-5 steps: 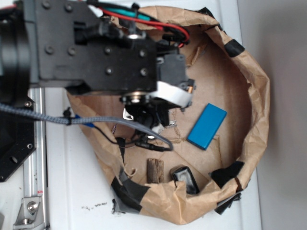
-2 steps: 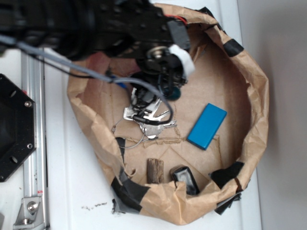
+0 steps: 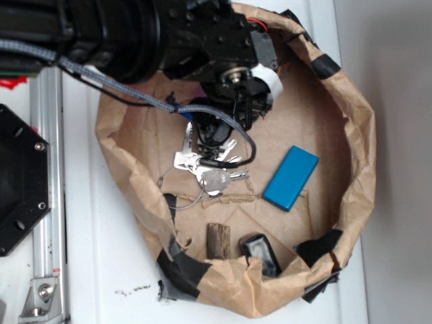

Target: Grab the plastic pickle.

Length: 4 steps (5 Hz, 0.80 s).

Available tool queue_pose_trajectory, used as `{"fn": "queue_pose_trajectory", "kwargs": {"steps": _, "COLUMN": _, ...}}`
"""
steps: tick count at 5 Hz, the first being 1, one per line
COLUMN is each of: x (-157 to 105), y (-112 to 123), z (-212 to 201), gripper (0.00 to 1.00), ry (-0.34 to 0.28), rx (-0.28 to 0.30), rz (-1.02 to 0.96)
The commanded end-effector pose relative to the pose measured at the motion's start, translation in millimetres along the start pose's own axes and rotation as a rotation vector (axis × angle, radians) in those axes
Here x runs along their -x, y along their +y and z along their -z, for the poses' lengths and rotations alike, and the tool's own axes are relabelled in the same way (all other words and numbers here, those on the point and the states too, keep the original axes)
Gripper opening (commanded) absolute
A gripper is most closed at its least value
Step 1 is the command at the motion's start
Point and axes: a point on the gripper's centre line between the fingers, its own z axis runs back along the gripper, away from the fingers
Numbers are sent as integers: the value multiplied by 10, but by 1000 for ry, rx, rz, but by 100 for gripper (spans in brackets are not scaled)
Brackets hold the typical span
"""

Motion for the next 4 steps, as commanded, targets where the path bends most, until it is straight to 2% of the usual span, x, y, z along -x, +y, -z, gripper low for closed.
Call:
{"fn": "queue_pose_trajectory", "kwargs": {"steps": 1, "x": 137, "y": -115, "z": -856, "gripper": 0, "ry": 2, "rx": 150, "rz": -417}}
{"fn": "queue_pose_trajectory", "kwargs": {"steps": 2, "x": 116, "y": -203, "z": -1132, "gripper": 0, "ry": 4, "rx": 124, "rz": -511}}
{"fn": "queue_pose_trajectory", "kwargs": {"steps": 4, "x": 159, "y": -281, "z": -1139, "gripper": 0, "ry": 9, "rx": 61, "rz": -546}}
